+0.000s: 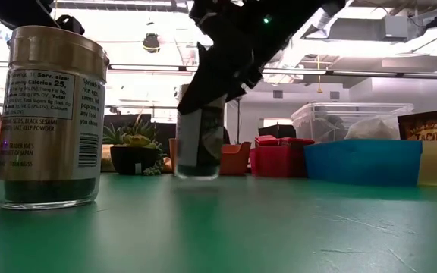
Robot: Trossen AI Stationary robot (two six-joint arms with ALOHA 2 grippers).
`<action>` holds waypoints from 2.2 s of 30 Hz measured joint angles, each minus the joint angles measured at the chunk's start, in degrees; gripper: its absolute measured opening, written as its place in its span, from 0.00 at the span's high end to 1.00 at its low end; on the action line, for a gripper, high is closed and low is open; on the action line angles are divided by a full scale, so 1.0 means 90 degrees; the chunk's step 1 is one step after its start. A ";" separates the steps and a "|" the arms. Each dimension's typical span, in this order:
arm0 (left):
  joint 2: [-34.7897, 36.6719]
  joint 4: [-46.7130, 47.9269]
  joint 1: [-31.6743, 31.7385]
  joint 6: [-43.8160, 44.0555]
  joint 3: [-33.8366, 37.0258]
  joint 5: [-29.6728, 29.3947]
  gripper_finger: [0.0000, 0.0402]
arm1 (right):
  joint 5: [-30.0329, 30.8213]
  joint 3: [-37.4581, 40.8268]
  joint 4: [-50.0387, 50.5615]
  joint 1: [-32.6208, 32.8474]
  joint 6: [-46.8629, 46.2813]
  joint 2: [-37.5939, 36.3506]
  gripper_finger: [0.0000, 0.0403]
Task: Sort spices by type
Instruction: Put the gold seasoning bottle into the orange bin
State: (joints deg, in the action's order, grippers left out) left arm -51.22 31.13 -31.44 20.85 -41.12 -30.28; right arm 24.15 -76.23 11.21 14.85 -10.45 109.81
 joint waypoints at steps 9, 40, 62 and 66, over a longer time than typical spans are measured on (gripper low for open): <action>0.0031 -0.0108 -0.0002 -0.0058 0.0000 -0.0092 0.29 | 0.0666 0.0000 0.0380 -0.0234 -0.0171 -0.0542 0.25; 0.0024 -0.0641 0.0121 -0.0643 0.0022 -0.0481 0.29 | -0.1326 -0.0562 -0.1816 -0.4000 0.0651 -0.0625 0.25; 0.0062 -0.1436 0.0416 -0.1553 -0.0010 -0.0587 0.29 | -0.1706 -0.1037 -0.0512 -0.4533 0.0043 0.0653 0.25; 0.0114 -0.1439 0.0452 -0.1668 -0.0032 -0.0595 0.29 | -0.1682 -0.1037 -0.0413 -0.4553 0.0040 0.0747 0.25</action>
State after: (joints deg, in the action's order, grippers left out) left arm -50.19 18.18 -27.37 5.85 -41.41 -35.64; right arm 9.02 -85.56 7.49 -26.13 -10.09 116.53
